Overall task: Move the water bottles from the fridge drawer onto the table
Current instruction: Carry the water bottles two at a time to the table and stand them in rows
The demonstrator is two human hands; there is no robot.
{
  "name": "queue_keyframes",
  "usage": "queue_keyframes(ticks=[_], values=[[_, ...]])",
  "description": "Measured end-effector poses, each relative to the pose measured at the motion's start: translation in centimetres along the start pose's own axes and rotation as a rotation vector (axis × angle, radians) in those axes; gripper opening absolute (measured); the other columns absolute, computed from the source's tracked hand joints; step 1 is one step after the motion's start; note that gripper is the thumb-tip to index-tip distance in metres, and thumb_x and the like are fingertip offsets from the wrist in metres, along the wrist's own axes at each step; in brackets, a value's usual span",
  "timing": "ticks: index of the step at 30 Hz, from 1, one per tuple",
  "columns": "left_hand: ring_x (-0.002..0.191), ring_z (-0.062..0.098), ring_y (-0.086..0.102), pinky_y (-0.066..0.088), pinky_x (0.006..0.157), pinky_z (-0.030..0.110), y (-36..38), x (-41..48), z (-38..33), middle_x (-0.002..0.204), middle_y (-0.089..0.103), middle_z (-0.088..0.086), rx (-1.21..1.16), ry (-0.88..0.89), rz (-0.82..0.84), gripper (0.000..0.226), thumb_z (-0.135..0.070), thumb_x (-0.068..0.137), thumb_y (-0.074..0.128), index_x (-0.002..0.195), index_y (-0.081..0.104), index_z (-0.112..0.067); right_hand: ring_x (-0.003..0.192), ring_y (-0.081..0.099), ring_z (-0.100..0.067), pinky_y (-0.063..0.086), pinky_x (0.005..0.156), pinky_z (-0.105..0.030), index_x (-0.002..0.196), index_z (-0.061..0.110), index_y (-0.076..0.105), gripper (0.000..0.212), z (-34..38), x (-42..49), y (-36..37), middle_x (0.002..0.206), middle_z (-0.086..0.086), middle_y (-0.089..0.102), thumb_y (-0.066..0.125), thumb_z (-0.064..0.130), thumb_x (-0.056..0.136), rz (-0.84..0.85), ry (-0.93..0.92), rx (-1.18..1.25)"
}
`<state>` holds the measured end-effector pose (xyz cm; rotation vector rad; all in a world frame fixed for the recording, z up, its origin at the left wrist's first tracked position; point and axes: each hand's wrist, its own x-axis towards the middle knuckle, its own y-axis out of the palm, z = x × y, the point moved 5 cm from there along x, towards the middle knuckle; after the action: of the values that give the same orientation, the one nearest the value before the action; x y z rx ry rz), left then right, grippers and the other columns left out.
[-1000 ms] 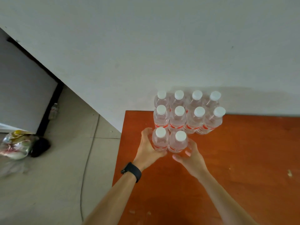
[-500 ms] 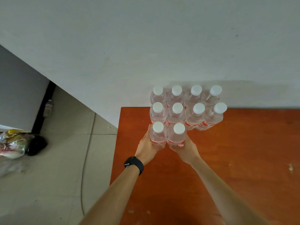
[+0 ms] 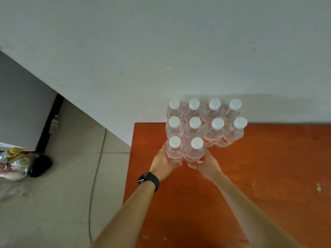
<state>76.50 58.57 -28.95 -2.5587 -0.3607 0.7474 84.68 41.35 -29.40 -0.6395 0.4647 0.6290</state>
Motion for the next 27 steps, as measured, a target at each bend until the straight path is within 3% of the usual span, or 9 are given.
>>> queue_keyframes(ticks=[4, 7, 10, 13, 16, 19, 21, 25, 27], values=[[0.137, 0.021, 0.045, 0.044, 0.109, 0.045, -0.6, -1.3, 0.4, 0.149, 0.048, -0.006, 0.055, -0.062, 0.046, 0.088, -0.035, 0.076, 0.085, 0.149, 0.036, -0.034, 0.129, 0.054, -0.023, 0.047, 0.099, -0.035, 0.15, 0.029, 0.032, 0.082, -0.7, -1.7, -0.9, 0.148, 0.003, 0.049, 0.079, 0.03, 0.083, -0.019, 0.057, -0.058], [0.144, 0.028, 0.038, 0.043, 0.11, 0.052, -1.2, -3.1, 1.3, 0.16, 0.034, 0.002, 0.13, -0.146, 0.064, 0.088, -0.041, 0.081, 0.08, 0.153, 0.029, -0.033, 0.132, 0.051, -0.021, 0.049, 0.092, -0.029, 0.148, 0.028, 0.037, 0.069, -1.0, -4.4, -2.0, 0.149, 0.003, 0.048, 0.072, 0.034, 0.089, -0.056, 0.054, -0.08], [0.14, 0.026, 0.042, 0.047, 0.106, 0.041, -1.3, -5.4, 1.4, 0.158, 0.035, 0.004, 0.201, -0.135, 0.086, 0.068, -0.041, 0.09, 0.071, 0.148, 0.037, -0.032, 0.127, 0.054, -0.015, 0.05, 0.075, -0.017, 0.144, 0.032, 0.043, 0.055, -1.4, -8.3, -3.0, 0.148, 0.005, 0.049, 0.065, 0.036, 0.094, -0.098, 0.034, -0.085], [0.137, 0.022, 0.045, 0.046, 0.097, 0.028, -0.4, -7.8, 0.6, 0.157, 0.035, 0.002, 0.271, -0.063, 0.129, 0.055, -0.04, 0.096, 0.063, 0.146, 0.043, -0.031, 0.091, 0.07, -0.013, 0.055, 0.06, -0.023, 0.137, 0.038, 0.051, 0.043, -2.6, -13.0, -4.1, 0.138, 0.009, 0.054, 0.061, 0.042, 0.095, -0.169, 0.015, -0.056], [0.135, 0.02, 0.046, 0.045, 0.097, 0.026, 1.4, -10.0, -1.4, 0.156, 0.036, 0.0, 0.354, 0.04, 0.184, 0.051, -0.041, 0.098, 0.059, 0.146, 0.044, -0.031, 0.09, 0.067, -0.007, 0.058, 0.071, -0.026, 0.132, 0.041, 0.054, 0.036, -3.9, -18.0, -5.3, 0.131, 0.013, 0.054, 0.057, 0.044, 0.097, -0.241, -0.019, -0.078], [0.14, 0.02, 0.038, 0.041, 0.11, 0.037, 4.2, -12.1, -4.3, 0.157, 0.035, -0.001, 0.483, 0.176, 0.234, 0.049, -0.045, 0.098, 0.055, 0.145, 0.045, -0.033, 0.084, 0.053, 0.008, 0.055, 0.09, -0.03, 0.135, 0.043, 0.051, 0.038, -5.9, -22.0, -6.5, 0.138, 0.017, 0.051, 0.053, 0.048, 0.097, -0.288, -0.068, -0.119], [0.144, 0.022, 0.031, 0.033, 0.116, 0.041, 6.8, -13.5, -6.8, 0.158, 0.033, -0.002, 0.565, 0.275, 0.275, 0.05, -0.048, 0.098, 0.053, 0.145, 0.045, -0.033, 0.081, 0.05, 0.01, 0.053, 0.09, -0.031, 0.133, 0.045, 0.052, 0.036, -7.6, -24.8, -7.8, 0.137, 0.018, 0.052, 0.052, 0.048, 0.097, -0.34, -0.072, -0.108], [0.148, 0.022, 0.024, 0.022, 0.121, 0.043, 13.8, -17.0, -13.4, 0.16, 0.032, -0.002, 0.725, 0.514, 0.343, 0.052, -0.054, 0.098, 0.048, 0.146, 0.044, -0.035, 0.13, 0.049, -0.01, 0.041, 0.11, -0.039, 0.132, 0.042, 0.056, 0.036, -12.3, -31.5, -11.6, 0.141, 0.015, 0.053, 0.051, 0.048, 0.097, -0.581, 0.003, -0.156], [0.15, 0.022, 0.021, 0.018, 0.123, 0.043, 18.3, -19.7, -17.0, 0.16, 0.03, -0.002, 0.781, 0.648, 0.38, 0.052, -0.055, 0.099, 0.046, 0.147, 0.042, -0.036, 0.136, 0.043, -0.017, 0.037, 0.113, -0.039, 0.133, 0.041, 0.057, 0.037, -15.1, -35.8, -13.6, 0.142, 0.014, 0.053, 0.049, 0.048, 0.097, -0.714, 0.063, -0.21]])
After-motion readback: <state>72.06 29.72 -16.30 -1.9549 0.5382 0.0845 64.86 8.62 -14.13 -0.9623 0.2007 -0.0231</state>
